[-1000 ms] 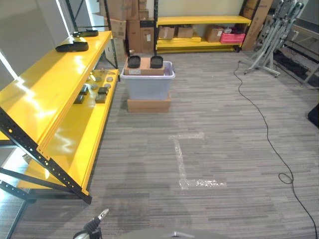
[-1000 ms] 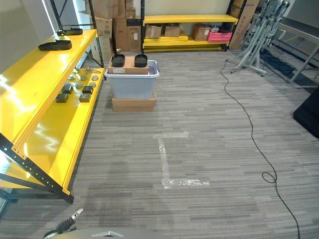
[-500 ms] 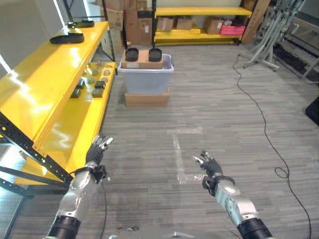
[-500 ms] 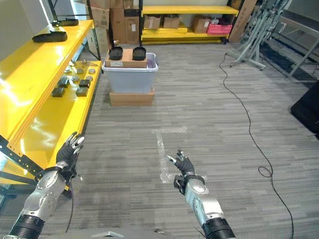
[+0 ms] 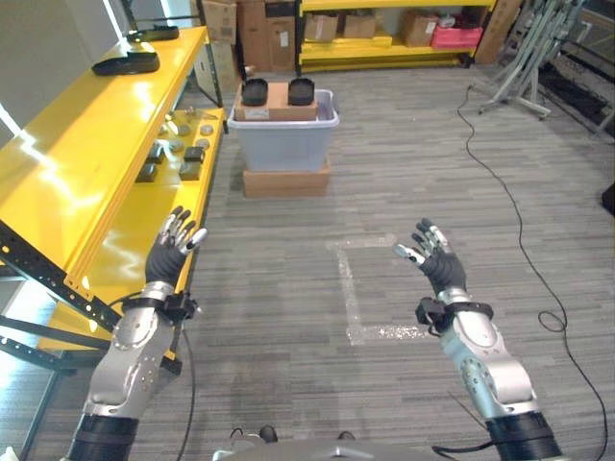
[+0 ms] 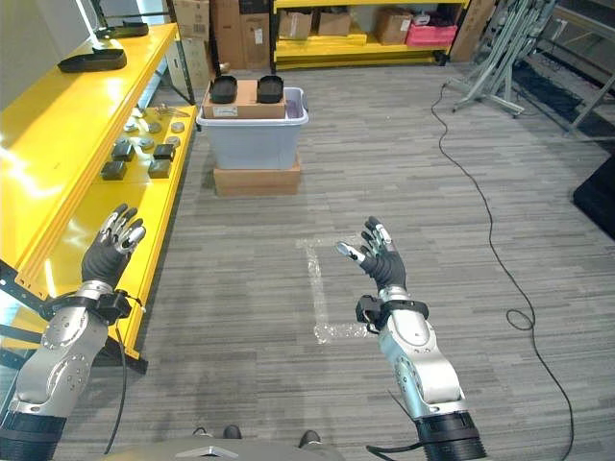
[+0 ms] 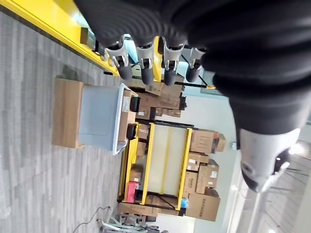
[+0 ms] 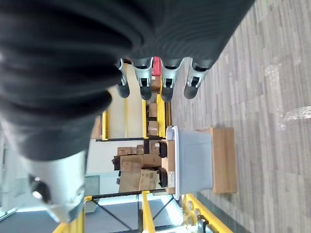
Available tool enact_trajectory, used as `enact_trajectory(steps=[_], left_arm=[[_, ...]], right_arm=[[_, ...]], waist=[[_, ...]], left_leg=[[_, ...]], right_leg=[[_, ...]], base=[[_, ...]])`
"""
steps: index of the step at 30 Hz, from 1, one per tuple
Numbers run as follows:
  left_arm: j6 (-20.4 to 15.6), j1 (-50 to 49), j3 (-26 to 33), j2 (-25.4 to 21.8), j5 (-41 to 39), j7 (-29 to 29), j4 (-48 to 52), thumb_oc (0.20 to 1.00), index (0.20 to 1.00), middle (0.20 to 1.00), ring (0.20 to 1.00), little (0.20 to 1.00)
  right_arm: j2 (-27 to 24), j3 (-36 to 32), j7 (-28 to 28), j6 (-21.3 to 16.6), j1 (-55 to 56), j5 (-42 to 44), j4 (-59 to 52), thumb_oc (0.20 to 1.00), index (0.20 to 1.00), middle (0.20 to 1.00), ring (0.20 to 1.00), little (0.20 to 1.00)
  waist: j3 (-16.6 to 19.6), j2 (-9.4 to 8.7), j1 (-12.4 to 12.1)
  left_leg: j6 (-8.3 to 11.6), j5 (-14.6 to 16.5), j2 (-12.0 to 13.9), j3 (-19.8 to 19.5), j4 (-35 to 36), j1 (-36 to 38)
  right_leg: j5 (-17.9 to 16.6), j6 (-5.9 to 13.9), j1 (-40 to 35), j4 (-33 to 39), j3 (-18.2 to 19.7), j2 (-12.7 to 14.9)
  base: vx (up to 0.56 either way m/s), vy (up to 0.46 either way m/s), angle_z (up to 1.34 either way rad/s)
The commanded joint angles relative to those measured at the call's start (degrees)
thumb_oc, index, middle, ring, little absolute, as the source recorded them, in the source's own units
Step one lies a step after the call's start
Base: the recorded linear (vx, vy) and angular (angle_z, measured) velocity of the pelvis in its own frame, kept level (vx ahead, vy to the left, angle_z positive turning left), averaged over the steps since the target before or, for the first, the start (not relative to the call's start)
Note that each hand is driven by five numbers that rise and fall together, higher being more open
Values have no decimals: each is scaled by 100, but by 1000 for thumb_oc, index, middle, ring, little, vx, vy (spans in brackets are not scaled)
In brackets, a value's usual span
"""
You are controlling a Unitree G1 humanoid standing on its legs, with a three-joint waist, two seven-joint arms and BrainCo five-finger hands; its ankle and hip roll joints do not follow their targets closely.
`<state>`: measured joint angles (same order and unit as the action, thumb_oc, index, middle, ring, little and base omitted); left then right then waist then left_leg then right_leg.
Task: Move parts from the plastic box to the shelf.
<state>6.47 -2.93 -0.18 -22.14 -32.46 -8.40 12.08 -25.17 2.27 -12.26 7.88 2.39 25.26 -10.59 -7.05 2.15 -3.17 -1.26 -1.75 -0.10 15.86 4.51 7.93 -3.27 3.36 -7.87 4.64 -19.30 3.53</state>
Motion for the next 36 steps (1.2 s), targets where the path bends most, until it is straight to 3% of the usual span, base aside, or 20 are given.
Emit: enact_trajectory(steps=[1,10,13,16,17,18,20,21,22,23,24,25,27,29,32,33,36], left_arm=[[-138,85,43,-254,-172,-408,74,1000,1000,1000,1000,1000],[-10,-18,139,-223,-246,-571,116,1000,1000,1000,1000,1000],[67,-15,191,-261,-208,-483,189,1000,1000,1000,1000,1000],[48,63,168,-271,-255,-470,206,1000,1000,1000,1000,1000],[57,74,169,-270,-262,-481,213,1000,1000,1000,1000,1000],[120,82,193,-242,-291,-528,261,1000,1000,1000,1000,1000],[186,12,258,-200,-328,-535,311,1000,1000,1000,1000,1000],[215,-74,329,-171,-338,-514,364,1000,1000,1000,1000,1000],[221,-121,357,-165,-330,-503,395,1000,1000,1000,1000,1000],[196,-260,439,-169,-255,-506,464,1000,1000,1000,1000,1000],[195,-273,442,-184,-234,-518,475,1000,1000,1000,1000,1000],[147,-207,338,-258,-210,-685,508,1000,1000,1000,1000,1000],[124,-184,292,-281,-194,-743,516,1000,1000,1000,1000,1000],[81,-168,231,-332,-217,-762,518,1000,1000,1000,1000,1000],[108,-217,219,-352,-263,-730,521,1000,1000,1000,1000,1000],[115,-238,192,-358,-370,-742,490,1000,1000,1000,1000,1000],[86,-231,182,-346,-497,-755,437,1000,1000,1000,1000,1000]], right_arm=[[18,-19,-351,-201,-225,-109,-313,1000,1000,1000,1000,1000],[138,124,-671,-170,-204,367,-343,1000,1000,1000,1000,1000],[165,153,-794,-137,-233,502,-425,1000,1000,1000,1000,1000],[156,193,-863,-167,-267,509,-454,1000,1000,1000,1000,1000],[156,195,-877,-175,-263,499,-460,1000,1000,1000,1000,1000],[148,188,-927,-185,-232,500,-489,1000,1000,1000,1000,1000],[147,150,-869,-110,-168,610,-568,1000,1000,1000,1000,1000],[149,96,-819,-44,-104,645,-640,1000,1000,1000,1000,1000],[154,73,-797,-20,-66,665,-679,1000,1000,1000,1000,1000],[183,-24,-640,-16,35,732,-713,1000,1000,1000,1000,1000],[187,-44,-602,-27,44,737,-707,1000,1000,1000,1000,1000],[146,-43,-505,-67,-9,815,-611,1000,1000,1000,1000,1000],[136,-22,-491,-72,-23,842,-580,1000,1000,1000,1000,1000],[128,53,-527,-71,-4,895,-591,1000,1000,1000,1000,1000],[169,94,-549,-35,56,888,-639,1000,1000,1000,1000,1000],[177,112,-492,18,81,827,-645,1000,1000,1000,1000,1000],[129,106,-412,27,84,828,-595,1000,1000,1000,1000,1000]], waist=[[188,-172,-97],[90,-129,-167],[-22,-74,-140],[-224,11,-74],[-270,53,-68],[-395,65,-51],[-478,105,-25],[-499,90,-22],[-503,79,-33],[-497,-33,-56],[-506,-66,-55],[-519,-192,-49],[-532,-206,-54],[-553,-292,-95],[-546,-347,-116],[-497,-380,-86],[-417,-423,25]], left_leg=[[89,539,-51,194,-83,47],[-98,505,-226,99,-148,-102],[-289,560,-365,-28,-220,-179],[-480,708,-520,-167,-342,-181],[-500,705,-506,-160,-383,-201],[-591,848,-632,-184,-501,-192],[-645,928,-669,-199,-548,-144],[-658,998,-714,-217,-563,-108],[-664,970,-707,-145,-583,-140],[-564,1116,-740,-202,-639,-67],[-520,1165,-726,-228,-672,-40],[-391,1441,-701,-306,-810,58],[-366,1522,-665,-274,-886,71],[-337,1708,-605,-96,-1174,78],[-334,1873,-527,13,-1489,85],[-335,2108,-405,49,-1899,45],[-306,2320,-263,64,-2370,6]], right_leg=[[323,602,-29,-186,-230,345],[383,613,244,-761,-232,455],[446,698,685,-1826,-123,544],[473,855,1351,-3508,-19,838],[369,824,1454,-3781,-69,871],[226,904,1805,-4550,-19,1108],[-40,953,2128,-5019,-36,1199],[-203,1002,2282,-4926,-13,1256],[-327,924,2321,-4783,-80,1286],[-600,974,2182,-3660,-94,1336],[-672,978,2078,-3106,-141,1323],[-836,1091,1869,-1434,-185,1331],[-912,1093,1796,-987,-231,1336],[-1142,1121,1748,-234,-399,1575],[-1206,1122,1669,-153,-516,1711],[-903,1081,1533,-261,-546,1664],[-586,1005,1557,-716,-390,1508]], base=[[17,62,-4],[11,96,-2],[29,165,-4],[67,239,-10],[47,247,5],[81,202,5],[141,145,-7],[99,36,-12],[288,-92,-11],[288,-149,-8],[621,-306,-2],[420,-241,1],[342,-183,-2],[492,-213,-4],[532,-235,-11],[592,-248,2],[596,-240,18]])
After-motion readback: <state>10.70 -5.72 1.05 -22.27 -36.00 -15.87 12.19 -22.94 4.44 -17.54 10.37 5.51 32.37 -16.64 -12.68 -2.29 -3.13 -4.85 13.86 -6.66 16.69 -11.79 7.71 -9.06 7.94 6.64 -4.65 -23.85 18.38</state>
